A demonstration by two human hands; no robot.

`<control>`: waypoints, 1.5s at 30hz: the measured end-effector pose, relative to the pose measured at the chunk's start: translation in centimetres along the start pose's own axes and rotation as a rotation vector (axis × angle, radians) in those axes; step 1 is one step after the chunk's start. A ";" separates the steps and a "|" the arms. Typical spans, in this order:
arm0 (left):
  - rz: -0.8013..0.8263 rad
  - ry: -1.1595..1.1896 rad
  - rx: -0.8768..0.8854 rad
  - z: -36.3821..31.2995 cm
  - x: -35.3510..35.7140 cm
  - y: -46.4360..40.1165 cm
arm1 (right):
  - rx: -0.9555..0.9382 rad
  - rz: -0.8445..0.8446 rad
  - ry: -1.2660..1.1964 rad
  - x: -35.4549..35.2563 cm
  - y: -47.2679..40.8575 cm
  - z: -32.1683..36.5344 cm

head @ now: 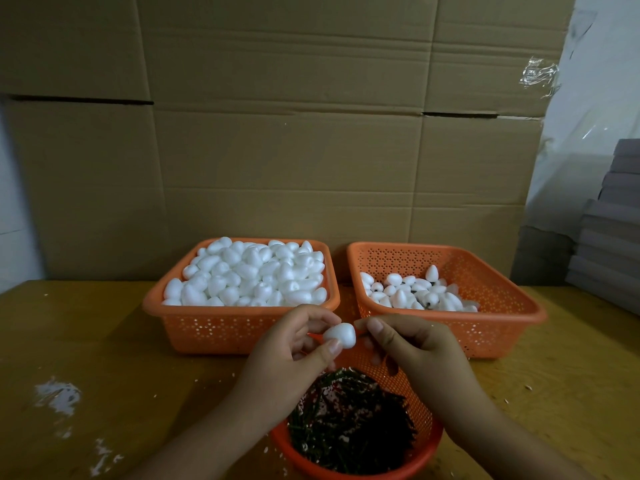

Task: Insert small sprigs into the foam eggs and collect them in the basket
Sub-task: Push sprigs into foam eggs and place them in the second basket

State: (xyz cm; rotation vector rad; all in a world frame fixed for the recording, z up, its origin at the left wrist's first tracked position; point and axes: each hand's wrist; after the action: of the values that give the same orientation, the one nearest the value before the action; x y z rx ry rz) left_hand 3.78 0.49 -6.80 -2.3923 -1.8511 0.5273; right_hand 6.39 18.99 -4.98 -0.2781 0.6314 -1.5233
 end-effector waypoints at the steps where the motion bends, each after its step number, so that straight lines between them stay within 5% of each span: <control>1: 0.006 -0.004 0.006 0.0 0.0 0.0 | -0.001 -0.002 0.005 0.0 0.0 0.0; 24: 0.044 0.024 0.049 -0.3 0.0 0.1 | -0.036 0.022 -0.073 -0.4 0.0 0.7; 38: 0.042 0.016 0.029 -0.3 0.1 0.0 | -0.084 0.111 0.149 0.2 0.1 0.5; 45: 0.024 0.042 0.026 -0.4 0.1 0.1 | 0.001 0.001 -0.082 0.0 0.2 0.2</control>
State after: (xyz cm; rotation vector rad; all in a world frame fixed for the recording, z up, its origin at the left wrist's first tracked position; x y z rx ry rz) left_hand 3.99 0.65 -6.48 -2.3933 -1.7896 0.4951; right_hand 6.66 18.96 -4.87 -0.3378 0.5661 -1.5030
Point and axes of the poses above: each hand's wrist, its own y-axis away from the middle knuckle, its own x-axis out of the palm, z = x × y, and after that the axes turned 9 degrees about -x, right-handed
